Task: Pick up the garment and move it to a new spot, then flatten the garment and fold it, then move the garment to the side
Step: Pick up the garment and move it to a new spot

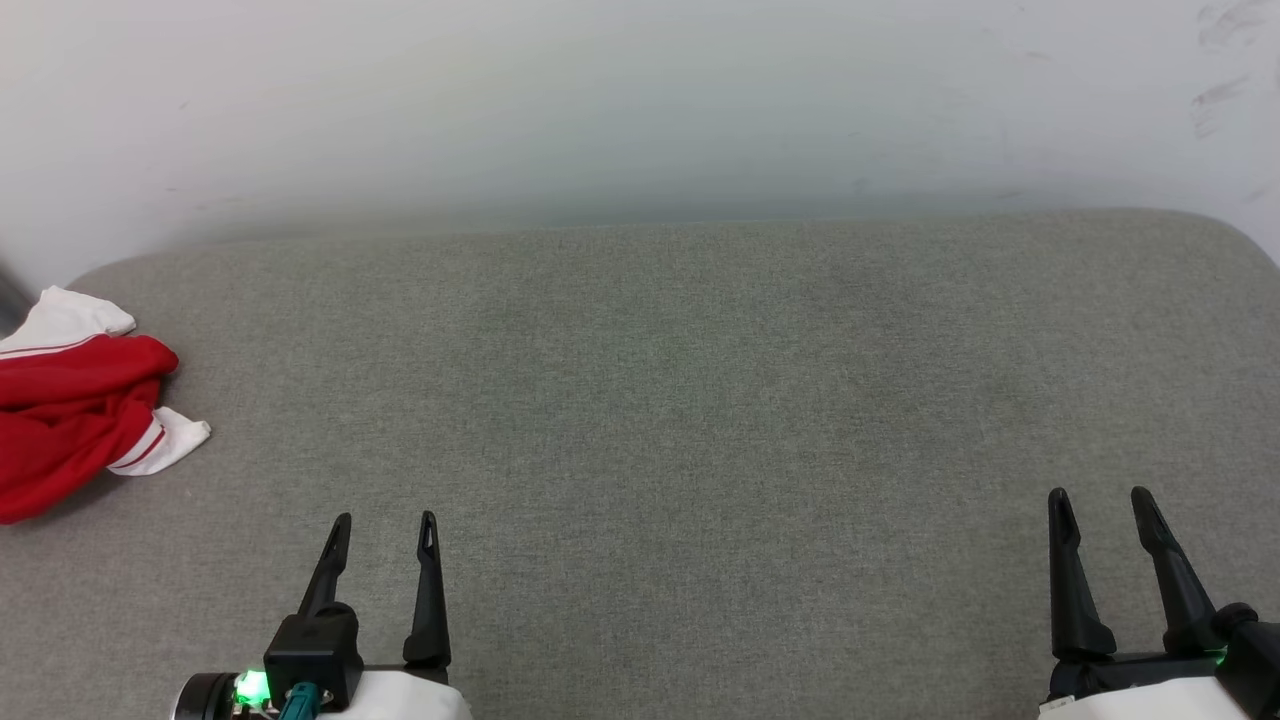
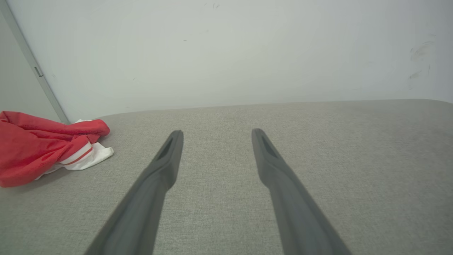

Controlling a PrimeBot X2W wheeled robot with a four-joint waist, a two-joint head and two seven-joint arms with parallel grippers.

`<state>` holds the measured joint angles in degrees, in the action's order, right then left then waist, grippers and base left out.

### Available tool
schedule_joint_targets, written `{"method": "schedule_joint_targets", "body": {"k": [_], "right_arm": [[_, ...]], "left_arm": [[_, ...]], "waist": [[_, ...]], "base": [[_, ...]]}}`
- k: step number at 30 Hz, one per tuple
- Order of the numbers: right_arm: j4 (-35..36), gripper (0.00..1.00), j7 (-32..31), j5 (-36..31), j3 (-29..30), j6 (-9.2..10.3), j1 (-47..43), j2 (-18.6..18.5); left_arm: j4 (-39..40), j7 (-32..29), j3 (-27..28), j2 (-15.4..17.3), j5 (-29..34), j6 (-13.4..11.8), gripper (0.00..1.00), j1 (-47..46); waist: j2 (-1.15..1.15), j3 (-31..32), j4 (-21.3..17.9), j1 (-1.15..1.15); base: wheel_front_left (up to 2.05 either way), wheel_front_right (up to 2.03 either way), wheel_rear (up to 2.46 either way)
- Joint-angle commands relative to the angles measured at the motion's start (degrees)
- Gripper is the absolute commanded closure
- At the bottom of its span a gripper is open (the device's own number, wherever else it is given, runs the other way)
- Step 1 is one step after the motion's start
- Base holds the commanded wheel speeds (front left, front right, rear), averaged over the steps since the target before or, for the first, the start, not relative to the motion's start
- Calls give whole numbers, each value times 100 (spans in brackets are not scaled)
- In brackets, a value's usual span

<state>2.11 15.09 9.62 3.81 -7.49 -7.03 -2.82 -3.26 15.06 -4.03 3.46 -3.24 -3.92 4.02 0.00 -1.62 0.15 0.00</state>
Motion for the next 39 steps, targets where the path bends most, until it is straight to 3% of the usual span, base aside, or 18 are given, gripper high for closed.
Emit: {"method": "schedule_joint_targets", "body": {"k": [1,23,30,39], "right_arm": [[-8,0,12,26,-4,1,-36,-11],[25,0,12,-53,-23,0,-89,-11],[56,0,12,-161,-53,0,-140,-10],[40,0,12,-259,-135,1,-207,-9]], "left_arm": [[-15,18,23,-10,31,23,0,18],[-126,18,121,-56,105,35,0,-36],[-146,17,133,-57,26,-95,0,-36],[-92,17,115,-58,-76,-168,0,63]], "waist": [[0,-2,3,0],[0,14,127,0],[0,37,446,0],[0,75,1143,0]], "base": [[0,0,0],[0,0,0],[0,0,0],[0,0,0]]}}
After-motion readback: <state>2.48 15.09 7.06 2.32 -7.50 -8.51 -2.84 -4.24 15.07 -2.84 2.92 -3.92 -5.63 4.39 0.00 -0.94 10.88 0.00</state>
